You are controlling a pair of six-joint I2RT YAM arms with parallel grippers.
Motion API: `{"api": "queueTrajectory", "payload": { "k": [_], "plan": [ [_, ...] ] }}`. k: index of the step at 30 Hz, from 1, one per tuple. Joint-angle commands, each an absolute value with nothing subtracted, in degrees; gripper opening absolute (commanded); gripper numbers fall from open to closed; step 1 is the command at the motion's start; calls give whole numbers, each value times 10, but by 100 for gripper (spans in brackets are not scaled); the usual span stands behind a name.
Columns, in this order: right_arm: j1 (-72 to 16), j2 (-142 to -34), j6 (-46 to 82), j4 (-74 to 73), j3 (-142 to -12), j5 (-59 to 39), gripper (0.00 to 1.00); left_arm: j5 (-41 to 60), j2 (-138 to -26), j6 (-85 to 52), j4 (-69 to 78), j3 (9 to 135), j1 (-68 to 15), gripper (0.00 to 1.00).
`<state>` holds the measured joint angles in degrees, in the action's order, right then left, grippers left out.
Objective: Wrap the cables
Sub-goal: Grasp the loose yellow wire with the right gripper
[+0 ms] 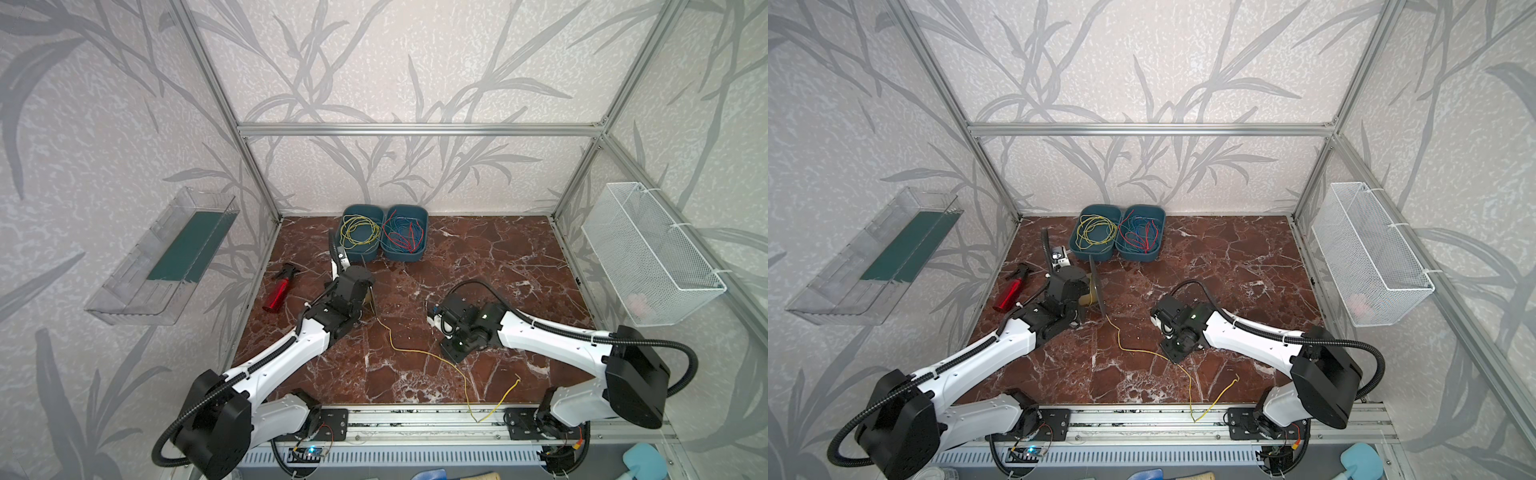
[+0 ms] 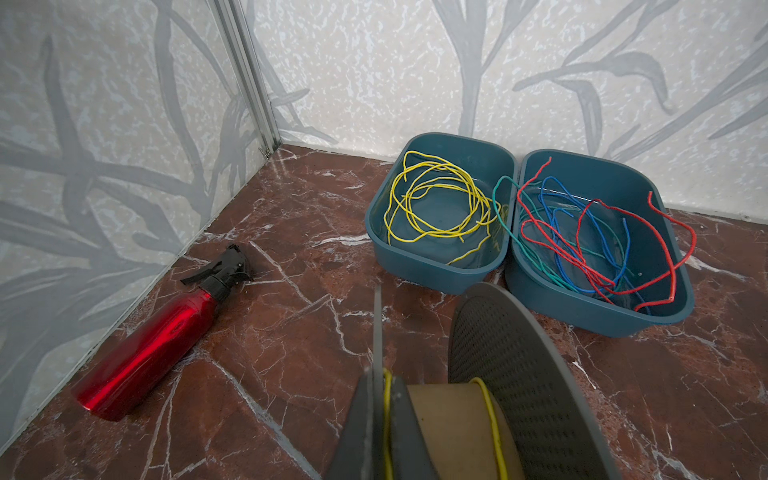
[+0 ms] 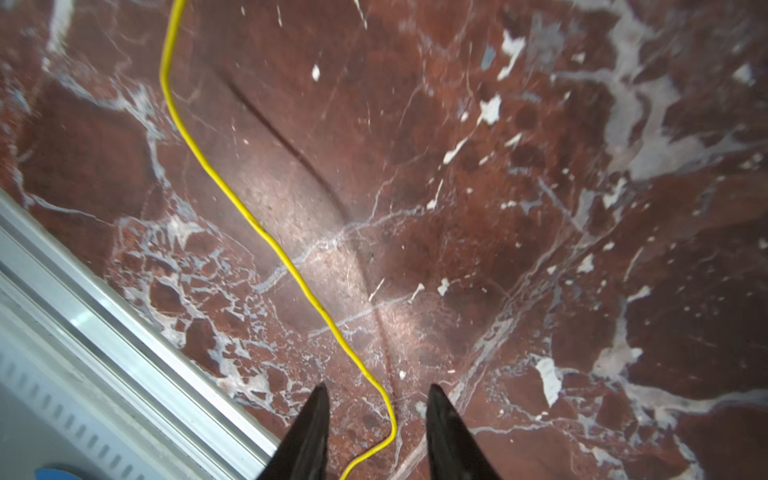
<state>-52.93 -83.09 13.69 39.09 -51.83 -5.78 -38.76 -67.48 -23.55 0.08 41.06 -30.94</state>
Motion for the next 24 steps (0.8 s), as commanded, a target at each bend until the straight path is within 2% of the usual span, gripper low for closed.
{"api": "queueTrajectory", "payload": {
  "k": [1, 6, 16, 22, 24],
  "plan": [
    [-533, -844, 141, 371, -506, -46, 39, -371, -678, -244, -40, 395, -313, 0],
    [-533, -869, 131, 352, -501, -54, 38, -371, -675, -243, -44, 396, -312, 0],
    [-534, -853, 150, 347, -467, -67, 33, -371, -676, -242, -43, 398, -313, 0],
    [-533, -861, 156, 335, -461, -58, 25, -370, -675, -241, -45, 400, -312, 0],
    [-533, -865, 153, 329, -461, -64, 19, -371, -673, -239, -46, 401, -313, 0]
  ]
}}
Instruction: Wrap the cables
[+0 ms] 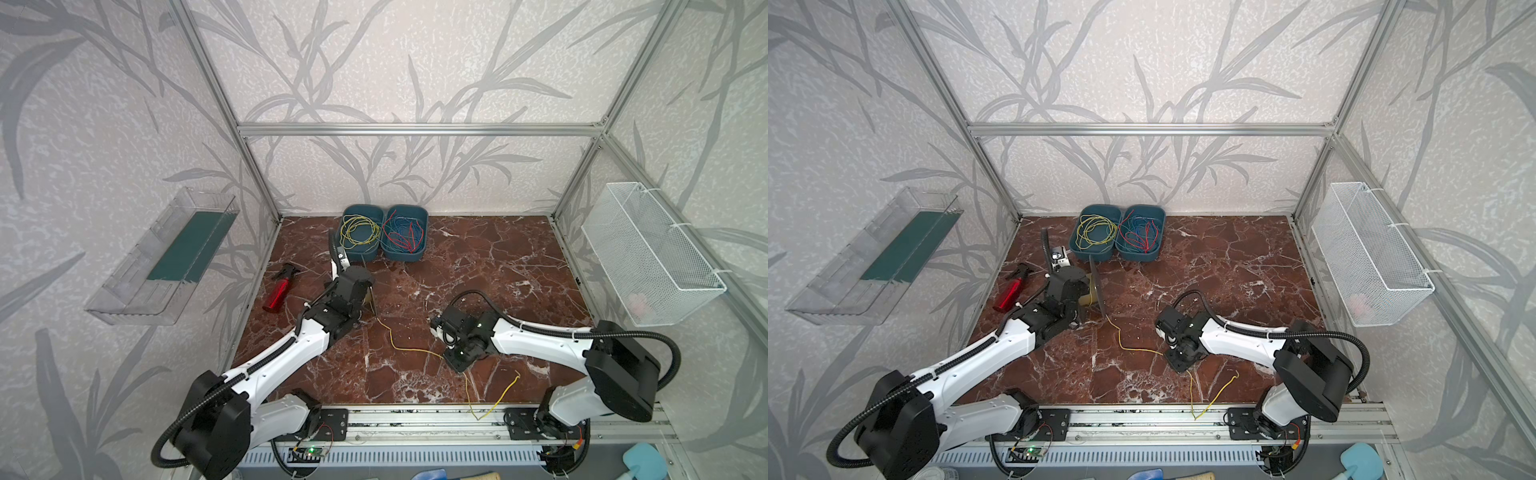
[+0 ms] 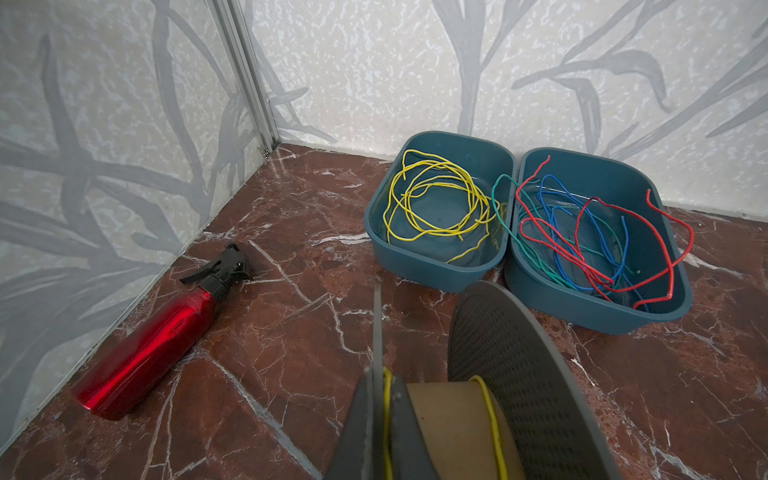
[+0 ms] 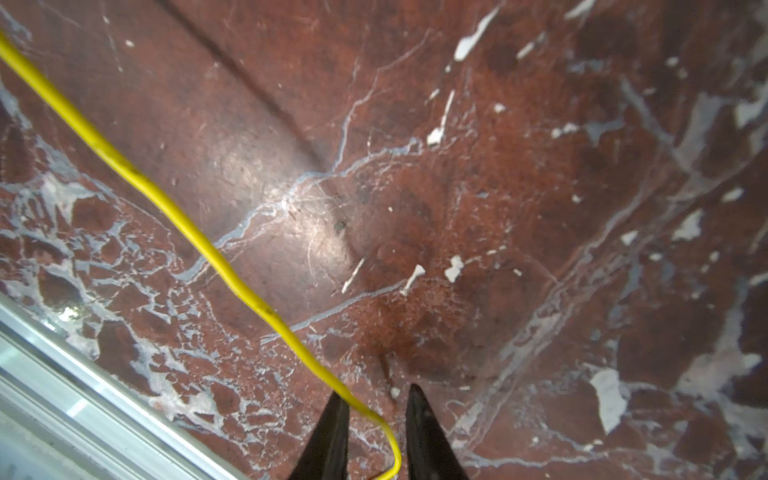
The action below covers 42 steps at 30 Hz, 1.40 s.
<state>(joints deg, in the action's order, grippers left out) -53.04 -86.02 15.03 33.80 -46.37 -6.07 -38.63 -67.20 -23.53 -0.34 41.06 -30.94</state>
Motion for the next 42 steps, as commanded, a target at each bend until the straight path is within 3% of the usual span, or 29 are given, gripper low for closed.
{"api": "queueTrajectory", "payload": {
  "k": [1, 7, 13, 27, 42],
  "plan": [
    [-533, -865, 153, 328, -461, -64, 15, -372, -673, -239, -47, 402, -313, 0],
    [-533, -860, 145, 328, -464, -72, 0, -374, -678, -236, -48, 408, -312, 0],
    [-559, -804, 153, 332, -470, -76, 0, -381, -679, -227, -57, 420, -312, 0],
    [-651, -655, 135, 402, -612, 15, 0, -410, -718, -182, -75, 469, -312, 0],
    [-640, -702, 56, 311, -738, 79, 0, -273, -699, -154, -76, 460, -316, 0]
  ]
}}
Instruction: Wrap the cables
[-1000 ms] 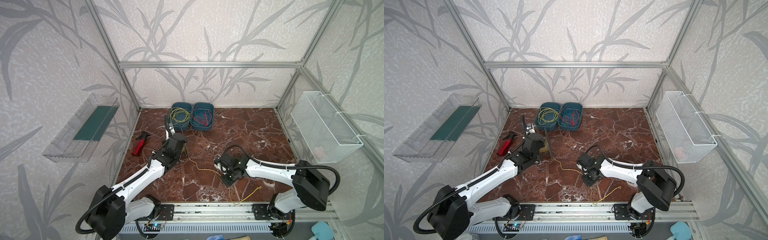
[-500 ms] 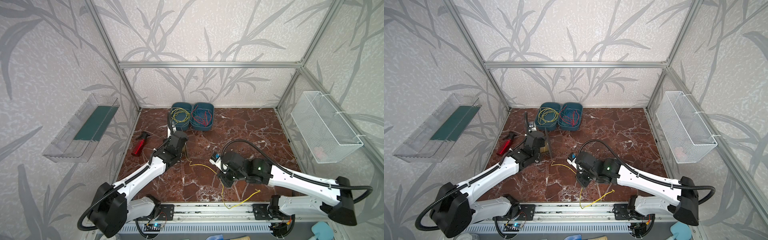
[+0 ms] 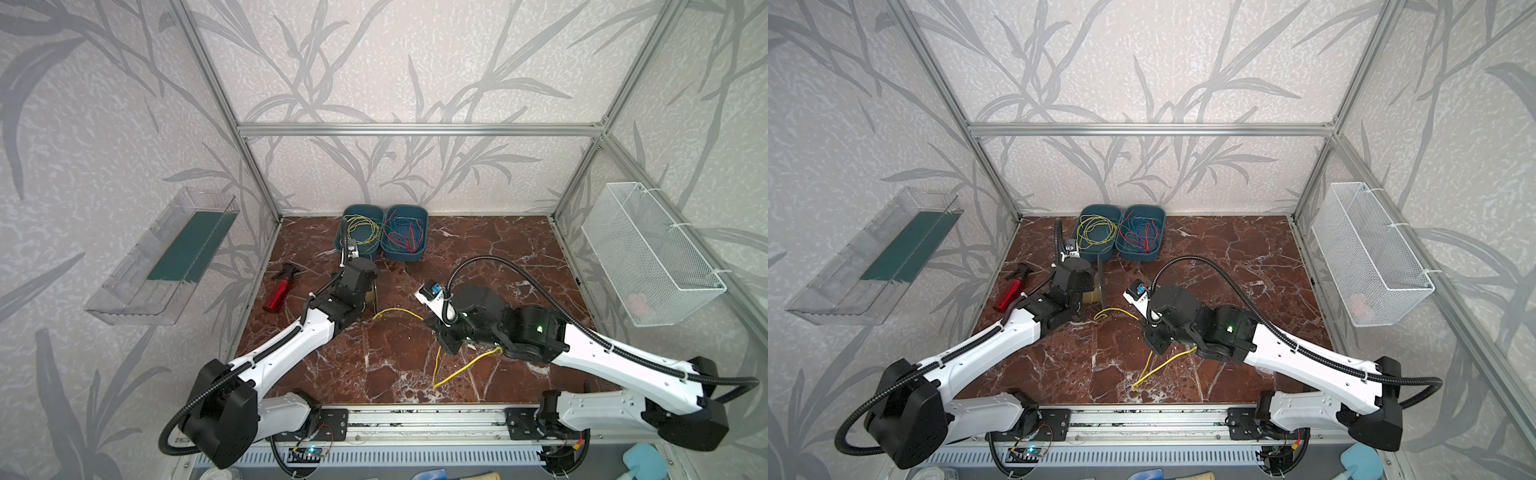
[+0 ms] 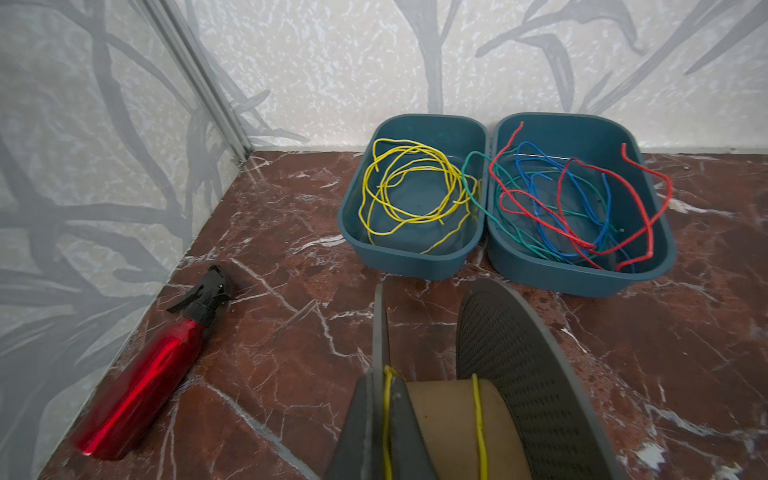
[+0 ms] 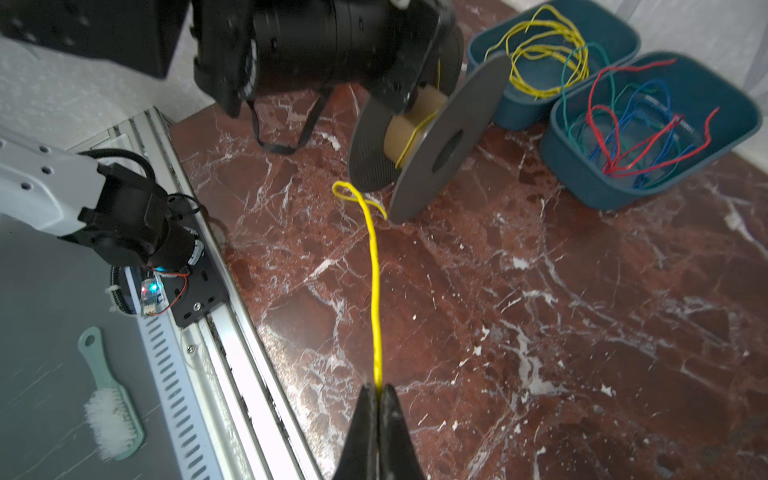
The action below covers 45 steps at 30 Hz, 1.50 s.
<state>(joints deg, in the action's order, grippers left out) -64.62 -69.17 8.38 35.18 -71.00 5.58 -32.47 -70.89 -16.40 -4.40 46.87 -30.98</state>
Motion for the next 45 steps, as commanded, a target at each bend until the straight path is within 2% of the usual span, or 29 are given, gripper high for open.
{"api": "queueTrajectory", "payload": {
  "k": [1, 16, 35, 40, 45],
  "plan": [
    [-630, -708, 52, 305, -747, 75, 0, -258, -695, -150, -77, 459, -316, 0],
    [-474, -788, 25, 251, -847, 32, 0, -154, -644, -128, -109, 450, -342, 0],
    [-331, -866, -31, 206, -897, 90, 0, -119, -602, -81, -240, 512, -367, 0],
    [-265, -904, -15, 201, -949, 61, 0, -131, -604, -30, -311, 539, -389, 0],
    [-225, -957, -13, 215, -1002, 48, 0, -115, -579, 8, -324, 534, -413, 0]
  ]
}}
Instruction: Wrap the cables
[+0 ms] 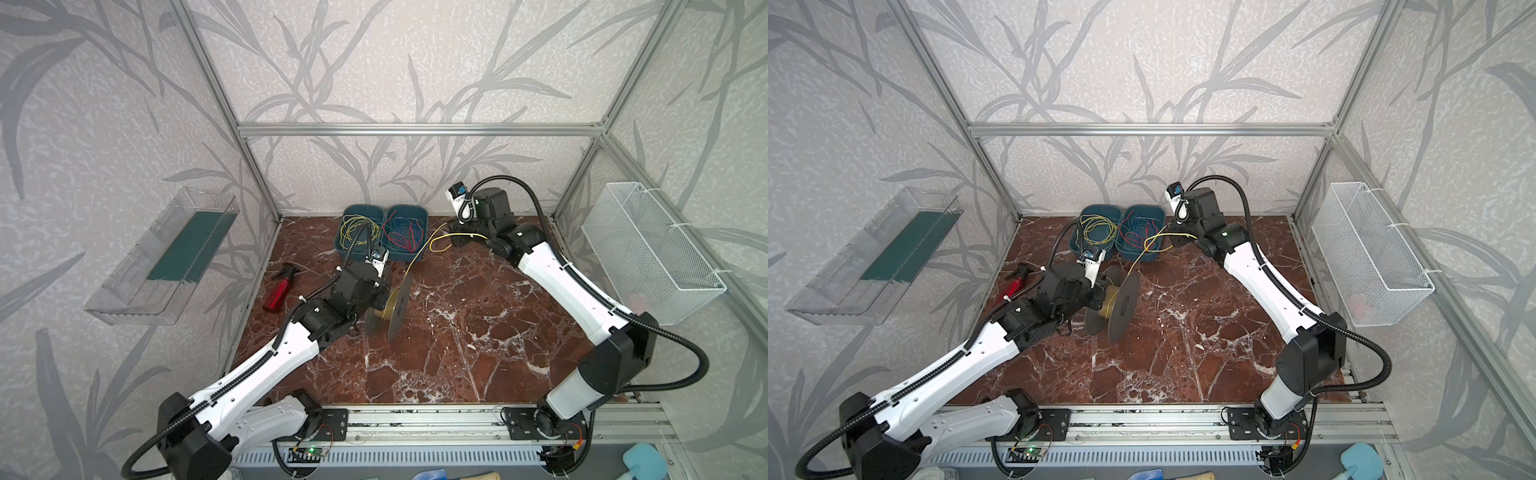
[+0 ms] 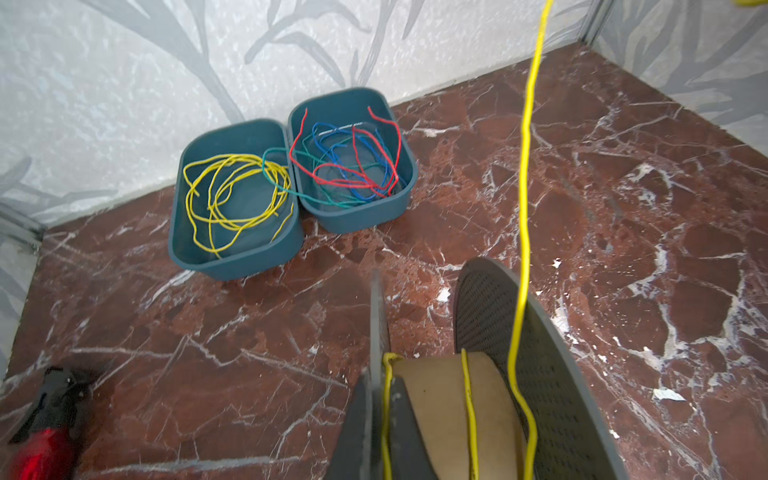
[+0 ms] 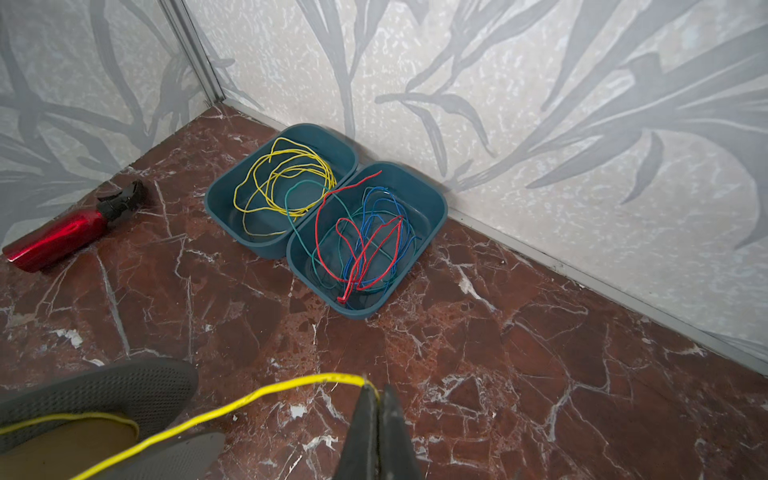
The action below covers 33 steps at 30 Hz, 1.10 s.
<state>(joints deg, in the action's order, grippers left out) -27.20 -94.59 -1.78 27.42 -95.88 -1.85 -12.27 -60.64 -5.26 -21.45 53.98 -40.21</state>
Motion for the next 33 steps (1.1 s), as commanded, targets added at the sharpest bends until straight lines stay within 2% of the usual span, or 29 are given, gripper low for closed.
{"api": "queueTrajectory", "payload": {
  "k": [1, 13, 20, 26, 33],
  "plan": [
    [-219, -965, -13, 215, -1003, 47, 0, -115, -570, 11, -323, 532, -415, 0],
    [-196, -1037, 18, 161, -893, 29, 0, -64, -512, 6, -303, 564, -417, 0],
    [-204, -1036, 76, 123, -819, -33, 0, -68, -570, -7, -284, 587, -417, 0],
    [-184, -991, 120, 155, -796, -51, 0, -102, -609, -25, -296, 600, -405, 0],
    [-183, -887, 142, 217, -762, -79, 9, -116, -657, -60, -303, 622, -375, 0]
  ]
}}
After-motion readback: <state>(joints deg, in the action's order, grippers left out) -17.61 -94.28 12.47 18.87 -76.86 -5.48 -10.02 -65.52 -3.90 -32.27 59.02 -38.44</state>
